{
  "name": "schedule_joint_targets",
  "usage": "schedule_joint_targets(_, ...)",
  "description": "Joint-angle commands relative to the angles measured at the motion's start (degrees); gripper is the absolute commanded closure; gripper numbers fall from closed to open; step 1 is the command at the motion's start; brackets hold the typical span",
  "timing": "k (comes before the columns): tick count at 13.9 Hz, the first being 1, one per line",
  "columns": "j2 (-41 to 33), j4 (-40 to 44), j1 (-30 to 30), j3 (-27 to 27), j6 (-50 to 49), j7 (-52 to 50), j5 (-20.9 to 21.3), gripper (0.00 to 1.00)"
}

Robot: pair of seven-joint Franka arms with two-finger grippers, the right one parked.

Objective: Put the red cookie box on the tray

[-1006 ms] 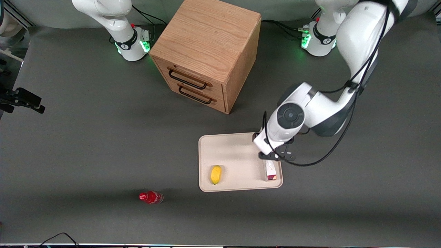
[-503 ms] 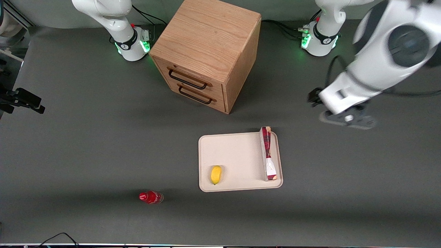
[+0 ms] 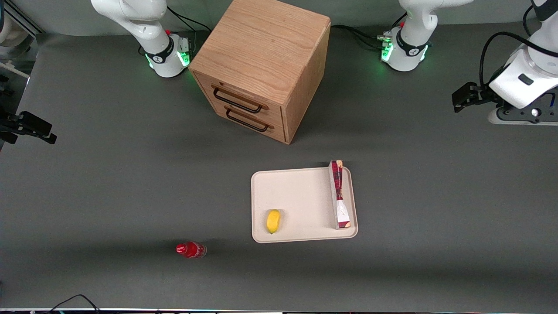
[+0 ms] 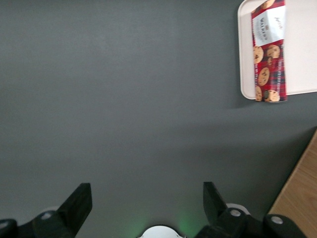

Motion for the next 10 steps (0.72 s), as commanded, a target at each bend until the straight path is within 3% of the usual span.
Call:
schedule_joint_targets(1, -5.95, -7.97, -1.68, 2.14, 4.12, 1.34, -0.94, 0.0)
schedule_joint_targets(10, -2.79, -2.62, -1.59, 2.14, 3.16, 1.34, -1.82, 0.0)
